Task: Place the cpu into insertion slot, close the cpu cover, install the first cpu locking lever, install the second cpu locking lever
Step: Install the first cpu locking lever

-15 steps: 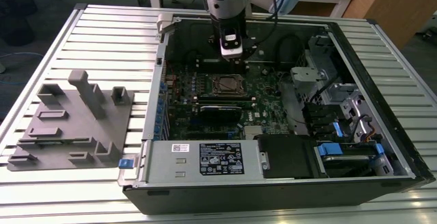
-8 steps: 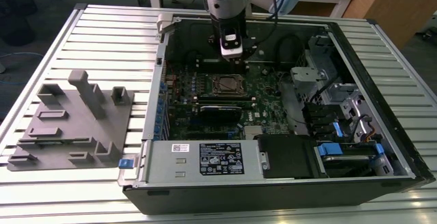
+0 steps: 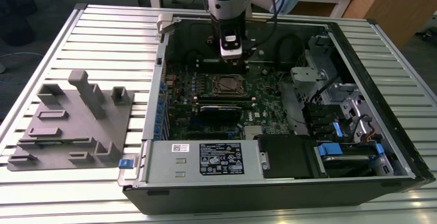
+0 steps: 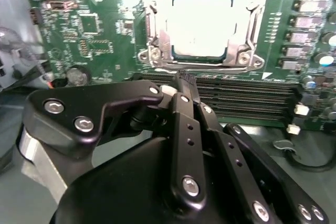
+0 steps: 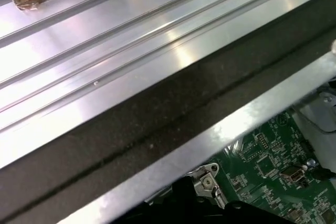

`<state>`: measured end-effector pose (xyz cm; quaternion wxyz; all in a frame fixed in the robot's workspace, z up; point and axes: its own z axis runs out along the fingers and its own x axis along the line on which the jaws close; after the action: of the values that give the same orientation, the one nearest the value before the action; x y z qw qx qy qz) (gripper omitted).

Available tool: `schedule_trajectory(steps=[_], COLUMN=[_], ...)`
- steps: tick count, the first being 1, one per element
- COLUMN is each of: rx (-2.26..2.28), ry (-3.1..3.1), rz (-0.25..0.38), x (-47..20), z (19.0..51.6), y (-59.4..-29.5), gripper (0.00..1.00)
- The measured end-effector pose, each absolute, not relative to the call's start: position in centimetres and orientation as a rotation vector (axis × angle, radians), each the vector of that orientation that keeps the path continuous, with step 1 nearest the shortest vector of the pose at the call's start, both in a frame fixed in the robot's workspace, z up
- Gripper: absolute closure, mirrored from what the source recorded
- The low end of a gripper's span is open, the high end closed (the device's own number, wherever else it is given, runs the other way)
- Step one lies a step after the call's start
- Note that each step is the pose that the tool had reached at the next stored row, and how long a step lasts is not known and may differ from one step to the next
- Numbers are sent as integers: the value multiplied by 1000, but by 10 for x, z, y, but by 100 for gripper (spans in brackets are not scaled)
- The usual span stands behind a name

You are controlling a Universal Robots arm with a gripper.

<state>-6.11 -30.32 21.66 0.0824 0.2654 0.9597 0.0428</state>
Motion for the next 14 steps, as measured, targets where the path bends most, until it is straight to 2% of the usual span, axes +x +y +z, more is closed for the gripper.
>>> schedule_trajectory(steps=[9, 14], rx=[749, 738], ry=[2949, 2952], rz=[74, 72], x=[-60, -60], z=[213, 213], y=[-304, -304], gripper=[89, 89])
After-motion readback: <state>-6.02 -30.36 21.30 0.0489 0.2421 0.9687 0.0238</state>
